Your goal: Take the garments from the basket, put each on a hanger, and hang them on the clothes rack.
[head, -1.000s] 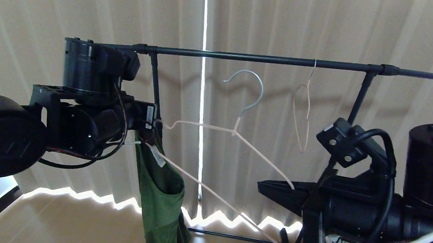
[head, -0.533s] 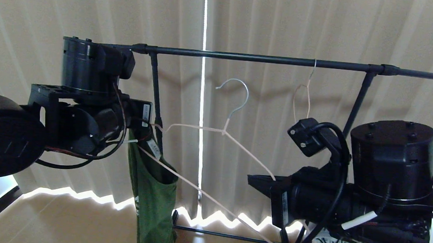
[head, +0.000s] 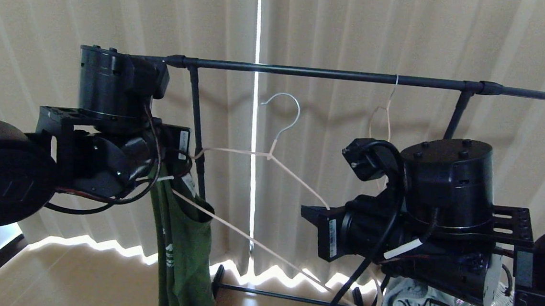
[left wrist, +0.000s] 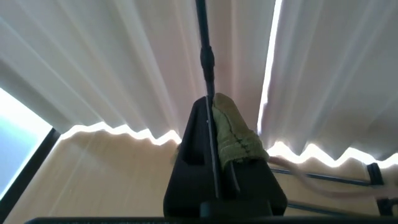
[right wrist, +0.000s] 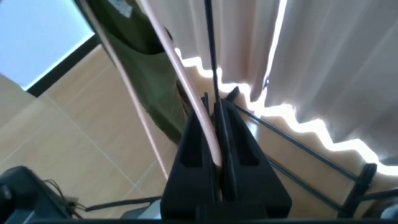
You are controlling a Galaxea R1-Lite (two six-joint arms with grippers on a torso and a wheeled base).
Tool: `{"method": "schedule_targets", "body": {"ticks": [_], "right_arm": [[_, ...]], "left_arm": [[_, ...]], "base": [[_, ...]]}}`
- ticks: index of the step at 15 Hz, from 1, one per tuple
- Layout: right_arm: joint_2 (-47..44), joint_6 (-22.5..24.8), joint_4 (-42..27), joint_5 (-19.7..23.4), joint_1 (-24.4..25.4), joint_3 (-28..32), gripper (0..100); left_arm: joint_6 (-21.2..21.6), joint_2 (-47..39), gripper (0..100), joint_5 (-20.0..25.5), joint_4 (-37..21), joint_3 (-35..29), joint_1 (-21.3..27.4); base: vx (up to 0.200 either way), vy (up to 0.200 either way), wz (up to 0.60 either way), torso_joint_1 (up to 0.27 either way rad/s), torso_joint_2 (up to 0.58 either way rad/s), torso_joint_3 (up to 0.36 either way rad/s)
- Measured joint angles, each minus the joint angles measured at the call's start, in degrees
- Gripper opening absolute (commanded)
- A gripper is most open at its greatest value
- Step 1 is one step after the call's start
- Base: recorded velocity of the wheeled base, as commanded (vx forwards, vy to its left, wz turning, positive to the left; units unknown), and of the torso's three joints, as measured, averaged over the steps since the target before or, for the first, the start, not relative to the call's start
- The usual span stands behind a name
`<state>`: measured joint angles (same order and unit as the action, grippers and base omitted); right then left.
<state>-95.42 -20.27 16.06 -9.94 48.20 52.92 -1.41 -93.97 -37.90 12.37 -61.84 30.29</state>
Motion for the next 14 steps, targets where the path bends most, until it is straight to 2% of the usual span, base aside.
{"method": "schedule_targets", "body": {"ticks": [3,9,14], "right_arm": [[-0.67,-0.09,-1.08,-0.54,-1.40,0.16,0],[-0.95,-0.20,-0.67,-3.25,-5.62,0.68,0],[-1.74,-0.22,-0.62,-4.45,-5.92,2.34,0]], "left_arm": [[1.15,1.71,0,-0.24,-0.26,-0.48,-0.32],[4.01,3.73,0,-0.22,-0.41,3.77,-0.43],[2.54,3.73,0,-0.17,-0.30,4.51,1.65]], "base": [[0.000,0.000,0.00,0.000,0.00,0.000],[0.000,0.000,0.00,0.000,0.00,0.000],[0.000,0.000,0.00,0.000,0.00,0.000]]}}
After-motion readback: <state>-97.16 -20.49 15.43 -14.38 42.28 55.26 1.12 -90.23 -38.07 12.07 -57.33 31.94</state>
